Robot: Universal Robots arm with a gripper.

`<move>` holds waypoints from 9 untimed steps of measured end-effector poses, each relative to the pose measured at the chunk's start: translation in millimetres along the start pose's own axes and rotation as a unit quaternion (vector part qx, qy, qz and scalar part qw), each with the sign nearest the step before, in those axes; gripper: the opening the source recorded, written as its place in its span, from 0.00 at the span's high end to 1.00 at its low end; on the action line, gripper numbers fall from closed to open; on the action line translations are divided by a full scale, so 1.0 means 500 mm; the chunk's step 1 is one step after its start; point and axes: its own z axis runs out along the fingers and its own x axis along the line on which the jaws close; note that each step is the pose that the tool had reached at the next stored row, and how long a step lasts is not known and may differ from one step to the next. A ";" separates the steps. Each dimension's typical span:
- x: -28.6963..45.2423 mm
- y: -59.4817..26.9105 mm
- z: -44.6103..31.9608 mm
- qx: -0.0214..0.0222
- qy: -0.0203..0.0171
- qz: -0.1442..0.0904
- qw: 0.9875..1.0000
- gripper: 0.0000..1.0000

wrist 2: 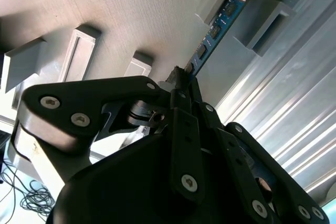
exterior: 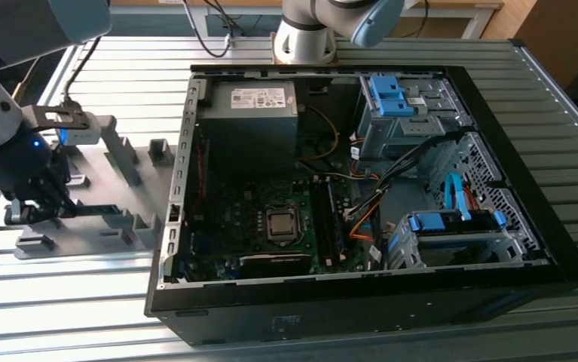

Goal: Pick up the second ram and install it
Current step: 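Pick up the second ram and move it above second insertion slot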

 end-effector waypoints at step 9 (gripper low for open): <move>0.000 0.000 -0.013 0.000 0.000 0.000 1.000 0.86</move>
